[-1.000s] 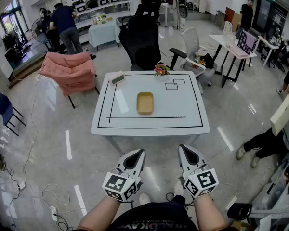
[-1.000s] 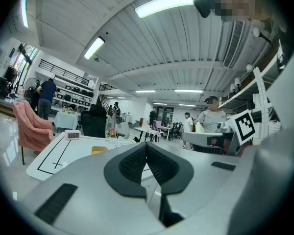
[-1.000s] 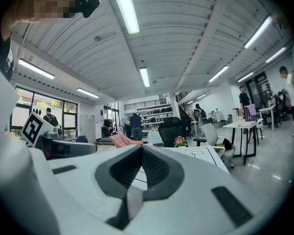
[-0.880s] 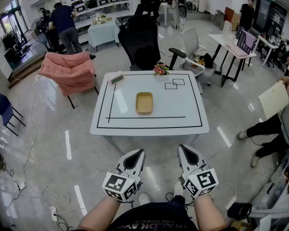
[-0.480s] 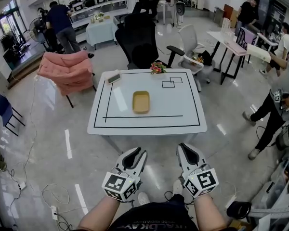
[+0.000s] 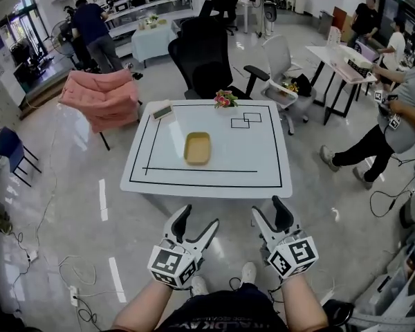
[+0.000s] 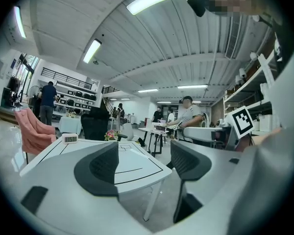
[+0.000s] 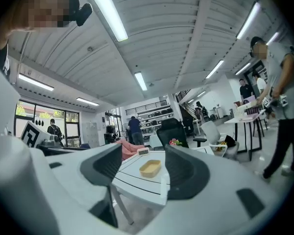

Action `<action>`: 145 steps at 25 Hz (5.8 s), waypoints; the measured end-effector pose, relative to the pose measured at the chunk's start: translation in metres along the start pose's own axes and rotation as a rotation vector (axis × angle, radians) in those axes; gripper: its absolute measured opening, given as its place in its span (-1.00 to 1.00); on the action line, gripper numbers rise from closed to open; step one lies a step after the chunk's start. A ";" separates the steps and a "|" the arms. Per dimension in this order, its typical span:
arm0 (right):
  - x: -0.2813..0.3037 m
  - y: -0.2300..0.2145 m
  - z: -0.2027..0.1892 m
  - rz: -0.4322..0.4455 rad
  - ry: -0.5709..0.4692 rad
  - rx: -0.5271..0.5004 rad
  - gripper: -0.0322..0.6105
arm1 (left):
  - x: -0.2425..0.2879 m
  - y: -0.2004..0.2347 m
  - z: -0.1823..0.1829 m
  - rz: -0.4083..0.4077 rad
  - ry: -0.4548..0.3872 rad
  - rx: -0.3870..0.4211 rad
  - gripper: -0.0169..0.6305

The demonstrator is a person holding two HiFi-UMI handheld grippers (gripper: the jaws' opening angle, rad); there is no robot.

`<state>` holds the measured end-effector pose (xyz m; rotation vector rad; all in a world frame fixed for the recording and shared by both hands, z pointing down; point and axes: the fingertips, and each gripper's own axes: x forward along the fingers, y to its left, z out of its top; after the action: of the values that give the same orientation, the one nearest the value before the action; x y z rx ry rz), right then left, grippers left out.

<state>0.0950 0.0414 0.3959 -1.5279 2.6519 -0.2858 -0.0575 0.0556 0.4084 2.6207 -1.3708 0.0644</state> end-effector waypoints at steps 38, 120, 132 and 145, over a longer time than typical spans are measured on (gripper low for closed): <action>0.044 -0.132 0.009 0.161 0.043 0.057 -0.09 | 0.119 -0.051 0.010 0.141 -0.016 0.008 0.04; 0.320 -0.228 -0.214 -0.167 0.637 0.363 -0.43 | 0.240 0.192 -0.014 0.067 0.109 -0.152 0.04; 0.324 -0.232 -0.243 -0.218 0.785 0.326 -0.69 | 0.246 0.204 -0.014 0.083 0.113 -0.157 0.04; 0.323 -0.236 -0.236 -0.238 0.723 0.321 -0.85 | 0.241 0.204 -0.013 0.080 0.115 -0.152 0.04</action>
<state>0.0975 -0.3235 0.6838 -1.8775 2.6505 -1.4453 -0.0857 -0.2509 0.4800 2.3998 -1.3831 0.1152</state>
